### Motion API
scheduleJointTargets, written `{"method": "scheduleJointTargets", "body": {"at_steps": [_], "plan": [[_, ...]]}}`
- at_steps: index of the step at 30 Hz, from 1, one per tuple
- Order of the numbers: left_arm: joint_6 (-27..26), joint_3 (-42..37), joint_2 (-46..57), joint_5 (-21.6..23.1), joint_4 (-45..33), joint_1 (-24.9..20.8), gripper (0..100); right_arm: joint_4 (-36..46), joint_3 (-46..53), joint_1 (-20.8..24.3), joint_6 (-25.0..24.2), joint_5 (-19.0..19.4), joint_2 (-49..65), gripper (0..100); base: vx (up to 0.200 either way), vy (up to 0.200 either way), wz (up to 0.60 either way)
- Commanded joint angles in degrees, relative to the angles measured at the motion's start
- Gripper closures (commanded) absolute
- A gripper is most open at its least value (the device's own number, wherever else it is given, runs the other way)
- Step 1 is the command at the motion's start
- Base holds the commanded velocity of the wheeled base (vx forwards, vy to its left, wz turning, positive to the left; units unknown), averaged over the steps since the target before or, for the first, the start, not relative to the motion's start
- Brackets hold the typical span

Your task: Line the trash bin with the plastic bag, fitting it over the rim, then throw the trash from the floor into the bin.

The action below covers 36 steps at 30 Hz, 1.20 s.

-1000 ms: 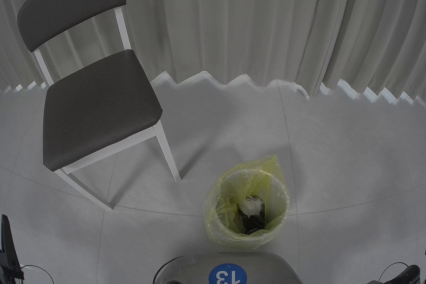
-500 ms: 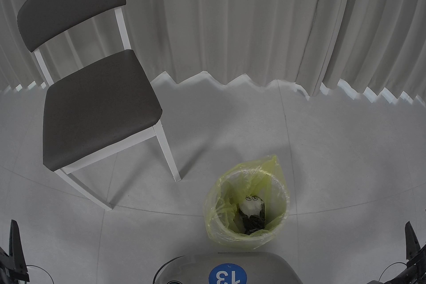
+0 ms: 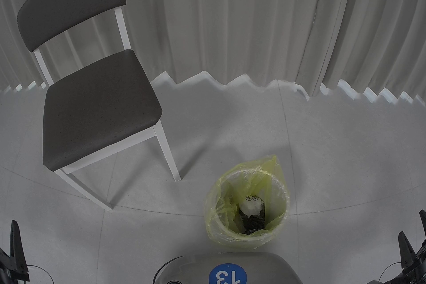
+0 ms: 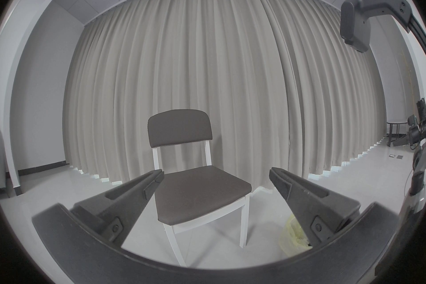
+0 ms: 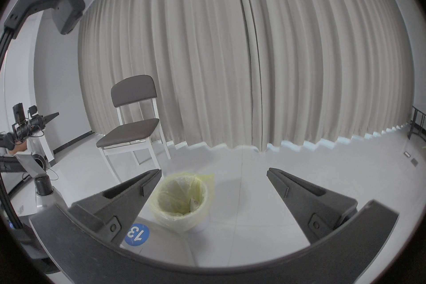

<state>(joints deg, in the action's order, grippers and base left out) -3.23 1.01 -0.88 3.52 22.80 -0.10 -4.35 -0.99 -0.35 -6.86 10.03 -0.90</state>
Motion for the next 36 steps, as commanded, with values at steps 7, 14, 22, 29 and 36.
{"method": "scheduleJointTargets", "body": {"at_steps": [7, 14, 22, 29, 36], "plan": [[-0.29, -1.01, 0.88, 0.08, -0.3, 0.01, 0, 0.48, 0.99, 0.0, 3.52, 1.92, 0.55, 0, 0.0, 0.0, 0.0], [-0.29, -1.01, 0.88, 0.08, -0.74, 0.01, 0, 3.56, -0.16, 0.0, 1.85, -0.45, 0.46, 0, 0.0, 0.0, 0.0], [-0.37, -1.01, 0.88, 0.17, -0.21, 0.01, 0, 5.06, 0.64, 0.0, 5.81, -11.44, 0.46, 0, 0.0, 0.0, 0.0], [-0.37, -1.01, 0.88, 0.26, -1.0, 0.01, 0, 4.26, 0.99, 0.0, 4.49, -11.61, 0.46, 0, 0.0, 0.0, 0.0], [-0.29, -1.01, 0.88, -0.18, -18.05, 0.1, 0, 4.18, 0.99, 0.0, 4.23, -11.7, 0.46, 0, 0.0, 0.0, 0.0]]}}
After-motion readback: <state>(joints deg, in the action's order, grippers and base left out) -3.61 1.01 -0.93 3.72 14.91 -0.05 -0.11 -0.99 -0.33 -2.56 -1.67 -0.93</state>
